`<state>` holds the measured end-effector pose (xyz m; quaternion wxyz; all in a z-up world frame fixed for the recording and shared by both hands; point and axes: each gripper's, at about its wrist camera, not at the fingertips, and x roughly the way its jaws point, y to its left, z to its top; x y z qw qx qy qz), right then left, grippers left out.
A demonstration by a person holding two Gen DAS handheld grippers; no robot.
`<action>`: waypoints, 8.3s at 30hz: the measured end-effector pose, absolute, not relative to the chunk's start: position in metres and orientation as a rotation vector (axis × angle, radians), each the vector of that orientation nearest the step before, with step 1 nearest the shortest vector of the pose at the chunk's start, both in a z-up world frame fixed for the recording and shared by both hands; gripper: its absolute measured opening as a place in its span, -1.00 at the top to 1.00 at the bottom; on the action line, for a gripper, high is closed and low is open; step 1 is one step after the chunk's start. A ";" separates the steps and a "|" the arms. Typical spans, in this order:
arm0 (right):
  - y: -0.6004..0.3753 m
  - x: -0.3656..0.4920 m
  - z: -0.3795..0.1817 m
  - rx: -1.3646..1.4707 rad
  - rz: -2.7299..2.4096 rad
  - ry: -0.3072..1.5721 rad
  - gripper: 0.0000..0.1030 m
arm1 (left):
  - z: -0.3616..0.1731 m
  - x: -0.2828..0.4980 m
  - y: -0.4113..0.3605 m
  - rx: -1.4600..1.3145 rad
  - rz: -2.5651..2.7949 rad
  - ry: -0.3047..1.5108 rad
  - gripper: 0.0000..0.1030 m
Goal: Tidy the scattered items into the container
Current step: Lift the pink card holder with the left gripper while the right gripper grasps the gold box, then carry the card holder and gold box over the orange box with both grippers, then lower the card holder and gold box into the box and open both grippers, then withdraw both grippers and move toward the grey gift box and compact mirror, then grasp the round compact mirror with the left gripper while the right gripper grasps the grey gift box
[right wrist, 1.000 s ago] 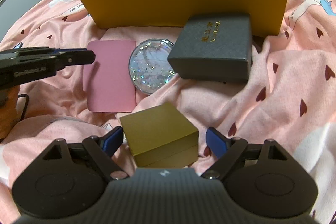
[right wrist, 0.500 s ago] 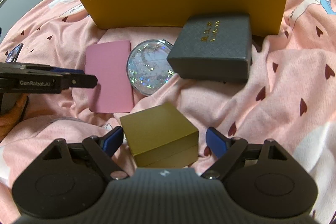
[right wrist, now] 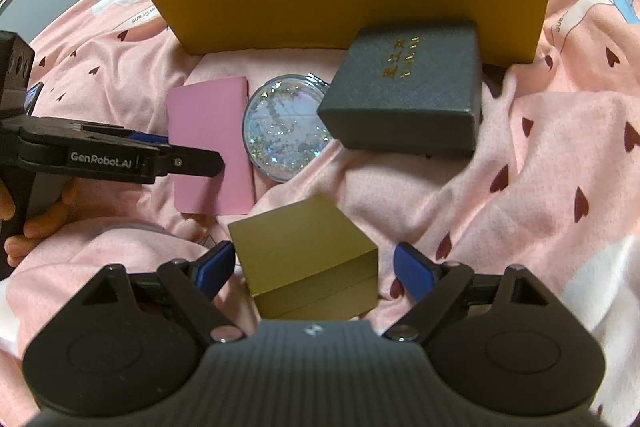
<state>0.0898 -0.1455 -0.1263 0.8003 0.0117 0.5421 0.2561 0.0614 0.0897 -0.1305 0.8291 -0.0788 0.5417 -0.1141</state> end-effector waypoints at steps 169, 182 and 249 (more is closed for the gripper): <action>-0.136 0.194 -0.008 -0.162 0.251 0.510 -0.80 | -0.018 0.116 0.041 -0.038 -0.179 0.595 -0.54; -0.138 0.127 -0.020 -0.193 0.210 0.410 -0.80 | -0.022 0.091 0.038 0.009 -0.220 0.597 -0.54; -0.138 0.114 -0.089 -0.028 0.266 0.875 -0.12 | -0.092 0.067 0.054 -0.077 -0.236 0.962 -0.54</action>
